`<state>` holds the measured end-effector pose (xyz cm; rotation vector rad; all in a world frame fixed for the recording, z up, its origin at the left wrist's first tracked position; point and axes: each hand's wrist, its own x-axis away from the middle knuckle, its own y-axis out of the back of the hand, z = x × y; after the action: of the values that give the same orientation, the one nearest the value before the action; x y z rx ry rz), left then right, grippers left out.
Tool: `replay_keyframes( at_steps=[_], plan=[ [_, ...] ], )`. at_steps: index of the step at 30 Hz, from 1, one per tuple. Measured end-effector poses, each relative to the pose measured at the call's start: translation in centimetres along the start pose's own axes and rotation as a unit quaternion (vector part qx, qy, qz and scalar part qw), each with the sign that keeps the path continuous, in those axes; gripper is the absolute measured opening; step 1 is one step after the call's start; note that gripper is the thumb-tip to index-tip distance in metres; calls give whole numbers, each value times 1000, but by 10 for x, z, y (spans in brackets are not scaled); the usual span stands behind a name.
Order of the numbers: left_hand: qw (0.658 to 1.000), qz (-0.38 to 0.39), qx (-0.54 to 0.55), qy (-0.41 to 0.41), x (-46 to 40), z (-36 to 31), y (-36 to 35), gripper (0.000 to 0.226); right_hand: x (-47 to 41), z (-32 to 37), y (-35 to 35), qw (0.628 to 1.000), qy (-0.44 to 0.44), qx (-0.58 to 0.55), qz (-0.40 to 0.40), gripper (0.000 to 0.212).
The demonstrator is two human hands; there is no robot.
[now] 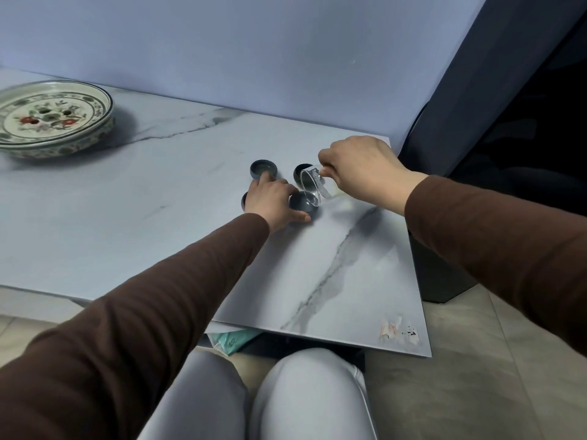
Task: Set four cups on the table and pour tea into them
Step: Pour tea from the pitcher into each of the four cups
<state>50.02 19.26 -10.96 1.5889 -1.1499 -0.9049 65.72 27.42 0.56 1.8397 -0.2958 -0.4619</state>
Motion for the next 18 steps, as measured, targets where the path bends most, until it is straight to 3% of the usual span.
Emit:
replay_keyframes(
  at_steps=[18],
  plan=[
    [1000, 3, -16, -4, -1, 0, 2, 63, 2, 15, 19, 988, 97, 111, -35, 18]
  ],
)
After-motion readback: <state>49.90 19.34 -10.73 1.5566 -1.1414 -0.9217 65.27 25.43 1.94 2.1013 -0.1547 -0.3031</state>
